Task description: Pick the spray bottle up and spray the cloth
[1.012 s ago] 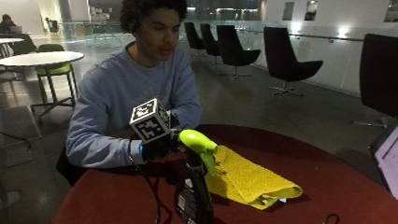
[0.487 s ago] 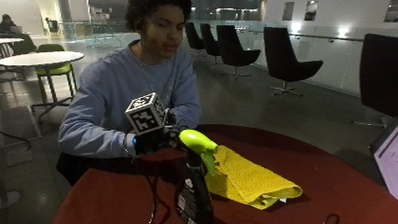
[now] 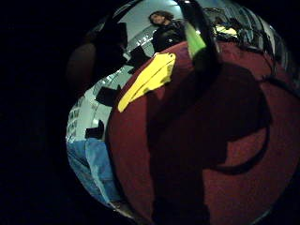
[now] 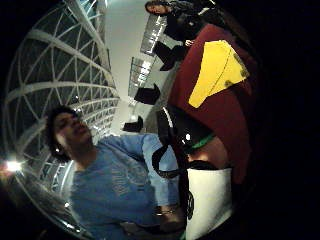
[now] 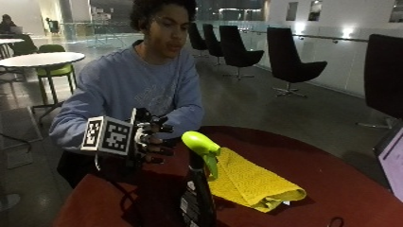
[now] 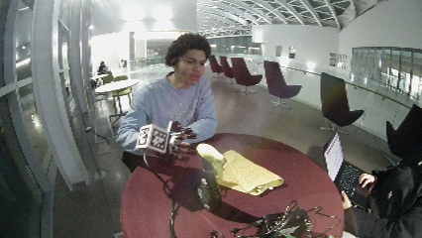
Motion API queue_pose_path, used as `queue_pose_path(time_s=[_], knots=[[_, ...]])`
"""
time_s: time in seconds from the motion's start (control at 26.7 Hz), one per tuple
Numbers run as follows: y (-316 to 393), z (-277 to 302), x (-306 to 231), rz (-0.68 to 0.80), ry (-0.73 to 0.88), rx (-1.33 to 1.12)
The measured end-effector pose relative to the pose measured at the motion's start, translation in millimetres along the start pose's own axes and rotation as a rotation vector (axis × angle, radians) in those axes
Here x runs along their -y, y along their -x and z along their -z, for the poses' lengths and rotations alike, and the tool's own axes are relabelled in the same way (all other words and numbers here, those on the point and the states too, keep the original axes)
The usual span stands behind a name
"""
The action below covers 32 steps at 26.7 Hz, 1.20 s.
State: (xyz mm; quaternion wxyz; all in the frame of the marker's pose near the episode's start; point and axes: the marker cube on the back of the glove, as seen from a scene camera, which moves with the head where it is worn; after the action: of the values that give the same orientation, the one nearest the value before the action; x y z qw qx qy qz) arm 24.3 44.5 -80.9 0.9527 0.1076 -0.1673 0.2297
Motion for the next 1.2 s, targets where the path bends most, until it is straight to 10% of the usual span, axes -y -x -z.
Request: queue_pose_path(time_s=[1.2], knots=[[-108.5,-11.6,139.1,-0.419,-0.328,0.122]])
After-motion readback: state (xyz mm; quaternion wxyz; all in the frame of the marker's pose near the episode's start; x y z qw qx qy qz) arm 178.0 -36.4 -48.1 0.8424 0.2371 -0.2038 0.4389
